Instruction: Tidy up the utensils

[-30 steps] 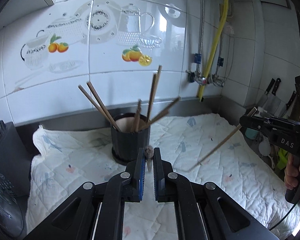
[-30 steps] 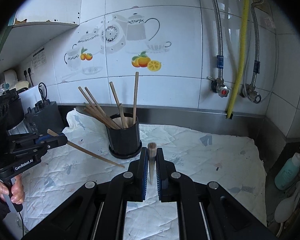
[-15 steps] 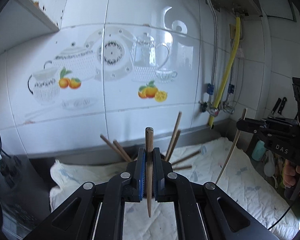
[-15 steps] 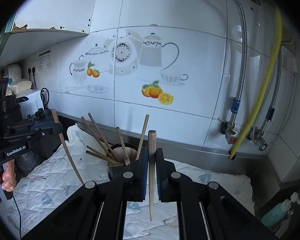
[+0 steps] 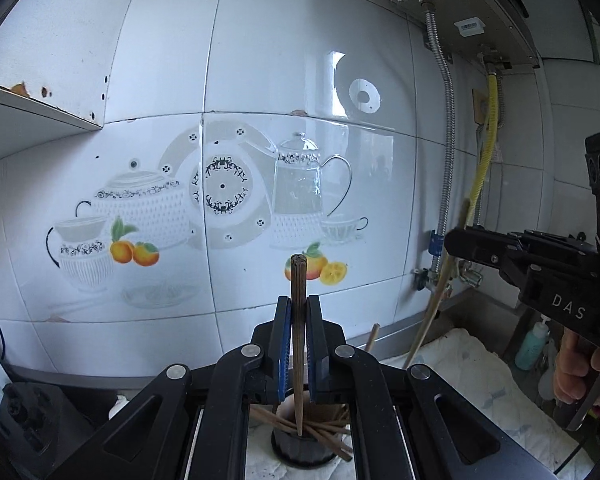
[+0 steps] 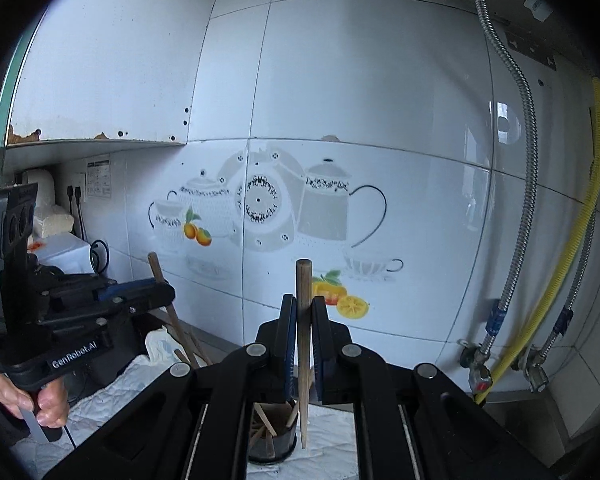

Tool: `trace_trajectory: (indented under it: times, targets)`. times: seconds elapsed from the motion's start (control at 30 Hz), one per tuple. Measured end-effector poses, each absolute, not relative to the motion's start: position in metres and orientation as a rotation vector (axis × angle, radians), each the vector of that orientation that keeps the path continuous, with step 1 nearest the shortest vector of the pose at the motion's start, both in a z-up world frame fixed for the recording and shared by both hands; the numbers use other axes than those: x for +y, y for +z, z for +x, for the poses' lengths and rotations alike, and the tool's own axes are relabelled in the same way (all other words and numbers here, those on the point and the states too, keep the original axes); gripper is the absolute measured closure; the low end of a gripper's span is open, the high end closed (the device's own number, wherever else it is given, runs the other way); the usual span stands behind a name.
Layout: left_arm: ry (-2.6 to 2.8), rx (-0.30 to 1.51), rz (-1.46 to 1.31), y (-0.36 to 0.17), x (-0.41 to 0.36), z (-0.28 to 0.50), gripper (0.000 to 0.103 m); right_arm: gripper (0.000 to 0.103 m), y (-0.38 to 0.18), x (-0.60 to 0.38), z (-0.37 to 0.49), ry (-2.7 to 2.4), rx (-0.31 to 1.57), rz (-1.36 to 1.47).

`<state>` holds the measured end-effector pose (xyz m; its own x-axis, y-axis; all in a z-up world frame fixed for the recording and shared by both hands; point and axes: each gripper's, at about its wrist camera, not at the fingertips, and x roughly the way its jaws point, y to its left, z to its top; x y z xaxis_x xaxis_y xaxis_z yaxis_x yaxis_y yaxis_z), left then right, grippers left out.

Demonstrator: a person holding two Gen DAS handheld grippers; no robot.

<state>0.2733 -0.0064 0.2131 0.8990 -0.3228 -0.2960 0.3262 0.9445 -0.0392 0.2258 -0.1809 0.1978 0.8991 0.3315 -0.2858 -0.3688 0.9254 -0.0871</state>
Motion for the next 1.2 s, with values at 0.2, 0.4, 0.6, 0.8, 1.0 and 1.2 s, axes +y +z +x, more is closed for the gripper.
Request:
trace_trajectory:
  times: [0.2,0.4,0.6,0.8,1.0,1.2]
  targets:
    - [-0.342,0.326,-0.002,0.201,-0.011,0.297,0.097,0.093,0.197,-0.171,0.245,0.412,0.253,-0.089]
    - [-0.343,0.361,-0.022,0.183,-0.008,0.314,0.097,0.093,0.179,-0.164,0.265,0.424,0.271,-0.066]
    - [-0.343,0.395,-0.034,0.168,-0.003,0.325,0.096,0.093,0.156,-0.163,0.281,0.414,0.337,-0.064]
    - [-0.341,0.413,-0.047,0.161,0.0,0.328,0.096,0.093,0.143,-0.17,0.288,0.394,0.389,-0.051]
    - [-0.347,0.415,-0.069,0.165,0.003,0.323,0.095,0.092,0.149,-0.176,0.286,0.383,0.404,-0.048]
    - [-0.342,0.421,-0.071,0.171,0.006,0.311,0.095,0.087,0.16,-0.181,0.272,0.367,0.389,-0.056]
